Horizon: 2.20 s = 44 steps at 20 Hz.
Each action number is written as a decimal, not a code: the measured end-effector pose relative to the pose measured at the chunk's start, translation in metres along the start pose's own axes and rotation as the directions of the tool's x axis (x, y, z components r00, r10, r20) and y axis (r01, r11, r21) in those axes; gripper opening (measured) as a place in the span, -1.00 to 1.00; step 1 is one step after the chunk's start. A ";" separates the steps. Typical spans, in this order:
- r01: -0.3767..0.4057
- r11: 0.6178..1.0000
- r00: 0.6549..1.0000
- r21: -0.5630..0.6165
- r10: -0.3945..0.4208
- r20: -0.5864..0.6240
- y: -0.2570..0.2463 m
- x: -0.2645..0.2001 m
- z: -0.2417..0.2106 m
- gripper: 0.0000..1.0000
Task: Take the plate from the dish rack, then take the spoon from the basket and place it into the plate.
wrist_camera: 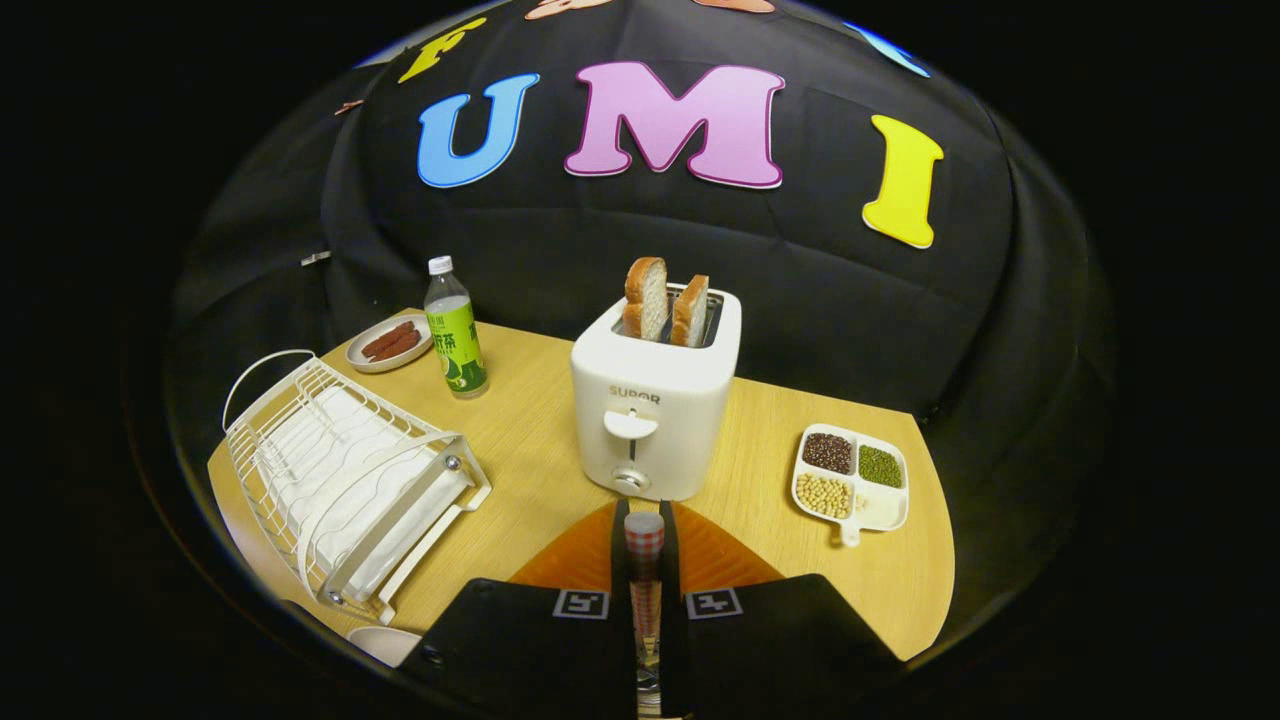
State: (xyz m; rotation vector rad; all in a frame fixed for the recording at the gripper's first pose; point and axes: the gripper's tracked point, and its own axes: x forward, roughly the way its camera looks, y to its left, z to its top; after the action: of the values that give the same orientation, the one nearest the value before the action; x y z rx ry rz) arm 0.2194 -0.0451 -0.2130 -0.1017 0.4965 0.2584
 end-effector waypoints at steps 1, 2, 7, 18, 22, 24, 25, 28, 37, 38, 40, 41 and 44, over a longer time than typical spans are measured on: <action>-0.002 1.000 1.000 0.008 0.002 0.013 -0.002 -0.006 0.008 -0.74; -0.004 1.000 1.000 0.011 0.003 0.031 -0.006 -0.011 0.018 -0.74; -0.003 0.999 0.988 0.054 -0.006 0.154 -0.023 -0.050 0.085 -0.74; -0.181 0.981 0.974 0.077 0.168 0.152 0.038 -0.124 0.103 -0.74; -0.235 0.967 0.972 0.094 0.232 0.042 0.064 -0.146 0.046 -0.74; -0.254 0.962 0.966 0.100 0.258 -0.031 0.084 -0.147 0.007 -0.74; -0.259 0.961 0.962 0.099 0.266 -0.059 0.091 -0.146 -0.009 -0.74; -0.252 0.963 0.955 0.094 0.263 -0.139 0.109 -0.140 -0.054 -0.74; -0.234 0.971 0.938 0.055 0.240 -0.251 0.138 -0.112 -0.112 -0.73; -0.236 0.970 0.937 0.051 0.241 -0.253 0.140 -0.111 -0.114 -0.73; -0.239 0.970 0.937 0.042 0.242 -0.251 0.143 -0.109 -0.113 -0.70; -0.241 0.969 0.937 0.042 0.244 -0.250 0.145 -0.109 -0.114 -0.70; -0.245 0.968 0.931 0.052 0.250 -0.264 0.146 -0.109 -0.117 -0.67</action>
State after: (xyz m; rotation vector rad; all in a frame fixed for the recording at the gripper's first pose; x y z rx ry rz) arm 0.0342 0.0530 -0.2679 -0.0558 0.7847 0.4914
